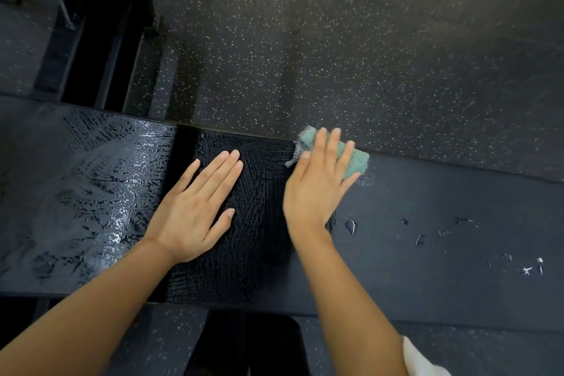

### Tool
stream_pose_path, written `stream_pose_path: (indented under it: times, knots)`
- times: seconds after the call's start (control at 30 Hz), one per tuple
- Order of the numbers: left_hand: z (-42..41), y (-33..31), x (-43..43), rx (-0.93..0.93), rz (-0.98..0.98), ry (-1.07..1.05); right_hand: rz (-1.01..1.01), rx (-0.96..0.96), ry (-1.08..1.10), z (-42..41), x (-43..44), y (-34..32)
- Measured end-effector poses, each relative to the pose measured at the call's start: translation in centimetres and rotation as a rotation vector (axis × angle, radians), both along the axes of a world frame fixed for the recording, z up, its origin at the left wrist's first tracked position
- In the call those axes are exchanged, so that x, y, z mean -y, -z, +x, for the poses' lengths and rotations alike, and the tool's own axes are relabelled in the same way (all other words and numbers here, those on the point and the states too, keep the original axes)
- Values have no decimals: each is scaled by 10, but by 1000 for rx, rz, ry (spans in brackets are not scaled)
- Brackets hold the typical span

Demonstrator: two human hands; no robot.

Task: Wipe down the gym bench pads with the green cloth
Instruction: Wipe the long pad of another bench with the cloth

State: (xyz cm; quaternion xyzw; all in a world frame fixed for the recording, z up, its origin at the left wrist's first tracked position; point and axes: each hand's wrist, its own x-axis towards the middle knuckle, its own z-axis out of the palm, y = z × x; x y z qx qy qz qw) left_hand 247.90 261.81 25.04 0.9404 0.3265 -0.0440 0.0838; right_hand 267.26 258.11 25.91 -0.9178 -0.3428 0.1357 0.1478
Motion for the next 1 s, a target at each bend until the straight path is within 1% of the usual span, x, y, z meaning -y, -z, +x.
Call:
stream_pose_path:
  times: [0.17,0.27,0.33,0.47,0.6,0.73,0.8,0.9,1.0]
  knots:
    - [0,0,0,-5,-1,2,18,42,-295,-20,1,2]
    - [0,1,0,-13,-2,3,-20,65,-444,1,15,4]
    - [0,1,0,-17,-1,4,-33,85,-477,19,28,5]
    - [-1,1,-1,-18,-1,4,-58,76,-413,51,54,4]
    - [-1,1,-1,-16,-4,2,-61,53,-239,74,77,2]
    - [0,1,-1,-11,-6,0,-48,64,25,50,67,4]
    - [0,1,-1,-10,-9,-2,-41,50,96,30,56,5]
    - [0,0,-1,-8,-9,-1,-24,52,46,4,50,7]
    - [-1,0,0,-11,-8,1,-18,93,-136,-18,57,6]
